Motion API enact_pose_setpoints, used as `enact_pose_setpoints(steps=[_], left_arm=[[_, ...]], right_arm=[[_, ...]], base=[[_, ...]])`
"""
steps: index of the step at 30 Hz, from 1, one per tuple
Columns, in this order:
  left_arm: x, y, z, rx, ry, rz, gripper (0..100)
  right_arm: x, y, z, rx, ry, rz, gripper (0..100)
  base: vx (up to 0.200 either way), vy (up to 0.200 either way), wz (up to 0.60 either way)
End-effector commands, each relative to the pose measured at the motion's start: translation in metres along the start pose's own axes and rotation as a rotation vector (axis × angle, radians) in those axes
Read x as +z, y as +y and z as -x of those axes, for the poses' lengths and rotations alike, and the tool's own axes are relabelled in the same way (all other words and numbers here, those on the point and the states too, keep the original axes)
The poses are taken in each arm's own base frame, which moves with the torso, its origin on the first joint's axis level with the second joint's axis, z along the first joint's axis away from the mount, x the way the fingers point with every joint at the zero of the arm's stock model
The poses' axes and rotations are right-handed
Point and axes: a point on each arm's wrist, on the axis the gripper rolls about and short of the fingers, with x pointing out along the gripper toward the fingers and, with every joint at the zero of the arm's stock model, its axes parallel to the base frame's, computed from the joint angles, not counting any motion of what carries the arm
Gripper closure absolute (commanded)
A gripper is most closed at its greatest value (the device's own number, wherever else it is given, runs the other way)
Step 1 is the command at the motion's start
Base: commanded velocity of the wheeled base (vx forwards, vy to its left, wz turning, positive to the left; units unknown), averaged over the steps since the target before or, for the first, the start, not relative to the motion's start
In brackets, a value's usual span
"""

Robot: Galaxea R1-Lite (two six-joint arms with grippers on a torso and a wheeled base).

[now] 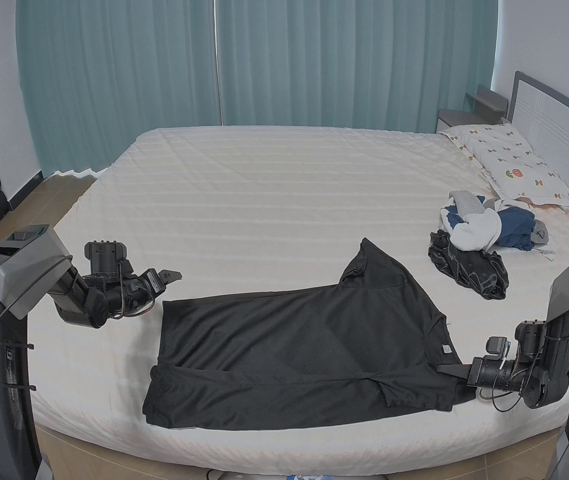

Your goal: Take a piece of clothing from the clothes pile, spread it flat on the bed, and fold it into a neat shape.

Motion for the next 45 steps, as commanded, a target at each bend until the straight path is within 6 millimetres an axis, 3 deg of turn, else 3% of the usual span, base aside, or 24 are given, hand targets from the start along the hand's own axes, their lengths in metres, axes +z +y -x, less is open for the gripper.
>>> enact_pose_setpoints(steps=[1,17,18,45], left_arm=[[-0.010,0.011,-0.018,0.031,0.035,0.008,0],[-0.020,0.004,-0.028,0.013,0.057,-0.049,0],[-0.020,0.005,-0.030,0.015,0.058,-0.051,100],[0.004,0.023,-0.054,0.091,-0.094,-0.046,100]], right_arm=[[-0.002,-0.002,-0.001,0.000,0.001,-0.001,100],[-0.003,-0.002,-0.001,0.001,0.005,-0.005,100],[-0.003,-0.002,-0.001,0.001,0.004,-0.004,100],[-0.003,-0.002,0.000,0.003,0.004,-0.004,100]], base=[[0.000,0.000,0.00],[0.000,0.000,0.00],[0.000,0.000,0.00],[0.000,0.000,0.00]])
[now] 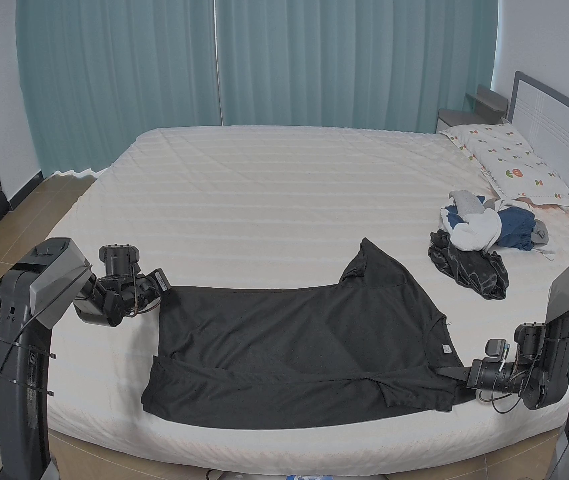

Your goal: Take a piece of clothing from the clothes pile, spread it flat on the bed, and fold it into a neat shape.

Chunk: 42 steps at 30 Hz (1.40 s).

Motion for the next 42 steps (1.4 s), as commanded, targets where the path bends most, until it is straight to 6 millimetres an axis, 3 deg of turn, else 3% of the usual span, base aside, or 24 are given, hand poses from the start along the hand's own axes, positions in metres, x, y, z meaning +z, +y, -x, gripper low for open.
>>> enact_pose_setpoints(steps=[1,5,6,12,15,16,18,21,25,29,30,31,32,33,35,42], left_arm=[[-0.002,0.004,-0.004,0.004,-0.001,0.004,100],[-0.002,0.004,-0.005,0.004,-0.001,0.004,100],[-0.002,0.004,-0.005,0.004,-0.001,0.004,0],[-0.001,0.003,-0.003,0.004,-0.001,0.035,0],[0.011,-0.004,0.020,0.007,-0.013,0.123,0],[0.016,-0.006,0.041,0.000,-0.008,0.149,0],[0.015,-0.008,0.060,-0.032,0.006,0.150,0],[0.005,-0.014,0.096,-0.164,0.058,0.129,0],[-0.001,-0.020,0.123,-0.234,0.123,0.100,0],[-0.017,-0.011,0.144,-0.206,0.170,0.047,0],[-0.032,-0.002,0.154,-0.186,0.216,0.004,0],[-0.032,-0.002,0.154,-0.186,0.216,0.004,0],[-0.047,0.004,0.162,-0.173,0.260,-0.039,0],[-0.047,0.004,0.162,-0.173,0.260,-0.039,0],[-0.065,0.011,0.173,-0.163,0.301,-0.094,0],[-0.081,0.010,0.172,-0.206,0.293,-0.130,0]], right_arm=[[0.001,0.000,0.000,0.003,-0.007,0.009,100],[0.001,0.000,0.000,0.003,-0.007,0.009,100],[0.001,0.000,0.000,0.003,-0.008,0.010,100],[0.001,0.000,0.000,0.003,-0.007,0.009,100],[0.001,0.000,0.000,0.003,-0.007,0.009,100],[0.001,0.000,0.000,0.003,-0.008,0.010,100],[0.001,0.000,0.000,0.003,-0.007,0.009,100],[0.001,0.000,0.000,0.004,-0.009,0.011,100],[0.001,0.000,0.000,0.003,-0.008,0.010,100],[0.001,0.000,0.000,0.003,-0.008,0.010,100],[0.001,0.000,0.000,0.003,-0.007,0.009,100],[0.001,0.000,0.000,0.003,-0.007,0.009,100],[0.001,0.000,0.000,0.003,-0.008,0.010,100],[0.001,0.000,0.000,0.003,-0.008,0.010,100],[0.001,0.000,0.000,0.003,-0.007,0.009,100],[0.001,0.000,0.000,0.003,-0.007,0.010,100]], base=[[0.000,0.000,0.00],[0.000,0.000,0.00],[0.000,0.000,0.00],[0.000,0.000,0.00],[0.000,0.000,0.00],[0.000,0.000,0.00],[0.000,0.000,0.00],[0.000,0.000,0.00],[0.000,0.000,0.00],[0.000,0.000,0.00],[0.000,0.000,0.00],[0.000,0.000,0.00],[0.000,0.000,0.00],[0.000,0.000,0.00],[0.000,0.000,0.00],[0.000,0.000,0.00]])
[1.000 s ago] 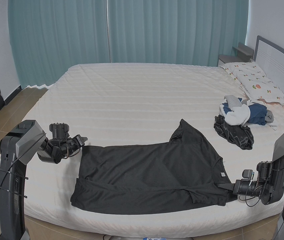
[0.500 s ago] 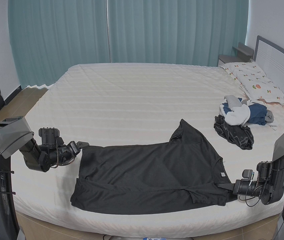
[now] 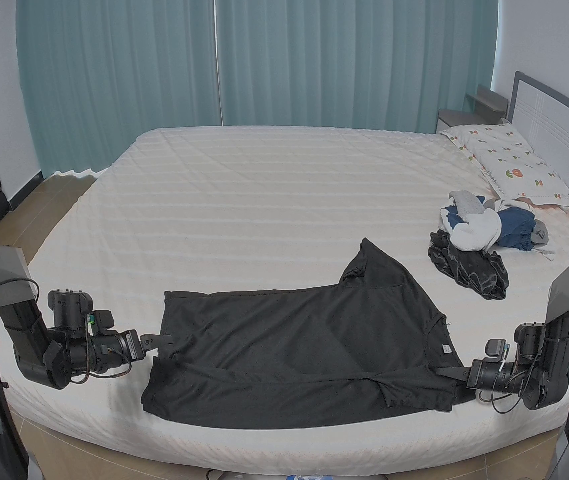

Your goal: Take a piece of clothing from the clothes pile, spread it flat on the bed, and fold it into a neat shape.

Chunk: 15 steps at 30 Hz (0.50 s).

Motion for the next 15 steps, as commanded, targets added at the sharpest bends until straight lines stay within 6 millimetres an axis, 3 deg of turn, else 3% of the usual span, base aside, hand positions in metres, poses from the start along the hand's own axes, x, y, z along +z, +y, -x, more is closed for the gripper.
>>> enact_pose_setpoints(steps=[1,15], left_arm=[[-0.015,-0.001,-0.001,-0.018,0.023,-0.023,0],[-0.020,0.002,-0.019,-0.020,0.037,-0.037,0]], right_arm=[[0.001,0.000,0.000,0.003,-0.007,0.010,100],[0.001,0.000,0.000,0.005,-0.005,0.008,100]], base=[[0.000,0.000,0.00],[0.000,0.000,0.00]])
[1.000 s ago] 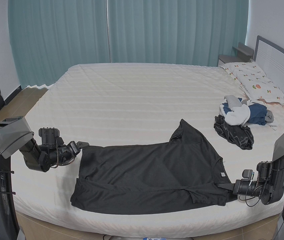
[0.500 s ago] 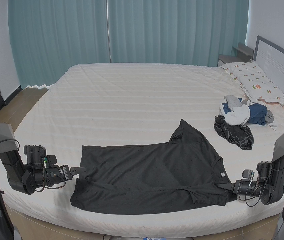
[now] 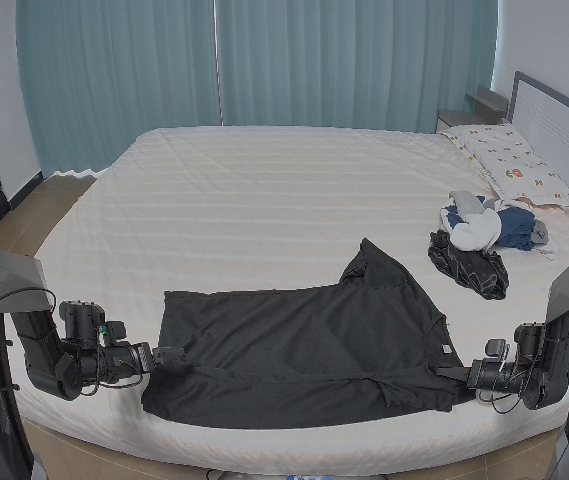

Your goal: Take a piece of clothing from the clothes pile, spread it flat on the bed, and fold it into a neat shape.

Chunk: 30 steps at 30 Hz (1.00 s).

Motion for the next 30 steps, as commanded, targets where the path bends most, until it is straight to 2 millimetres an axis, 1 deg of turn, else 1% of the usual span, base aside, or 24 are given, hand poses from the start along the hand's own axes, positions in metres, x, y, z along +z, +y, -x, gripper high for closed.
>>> enact_pose_setpoints(steps=[1,5,6,13,20,22,26,30], left_arm=[[-0.002,0.005,-0.008,0.005,0.012,0.007,0],[-0.005,0.007,-0.009,0.011,0.021,0.010,0],[-0.005,0.008,-0.009,0.014,0.021,0.010,100],[-0.010,0.011,-0.006,0.107,0.015,0.011,100],[-0.013,0.009,0.000,0.117,0.018,0.017,100],[-0.011,0.005,0.005,0.114,0.005,0.015,100],[-0.007,0.000,0.013,0.108,-0.014,0.012,100],[-0.007,-0.004,0.021,0.107,-0.021,0.011,100]], right_arm=[[0.001,0.000,0.000,0.003,-0.007,0.009,100],[0.001,0.000,0.000,0.003,-0.008,0.010,100],[0.001,0.000,0.000,0.003,-0.008,0.010,100],[0.001,0.000,0.000,0.003,-0.008,0.010,100],[0.002,0.001,0.001,0.000,-0.013,0.012,100],[0.004,0.003,0.003,0.001,-0.019,0.017,100],[0.013,0.017,0.013,0.010,-0.050,0.049,100],[0.017,0.025,0.022,0.009,-0.069,0.064,100]], base=[[0.000,0.000,0.00],[0.000,0.000,0.00],[0.000,0.000,0.00],[0.000,0.000,0.00],[0.000,0.000,0.00],[0.000,0.000,0.00],[0.000,0.000,0.00],[0.000,0.000,0.00]])
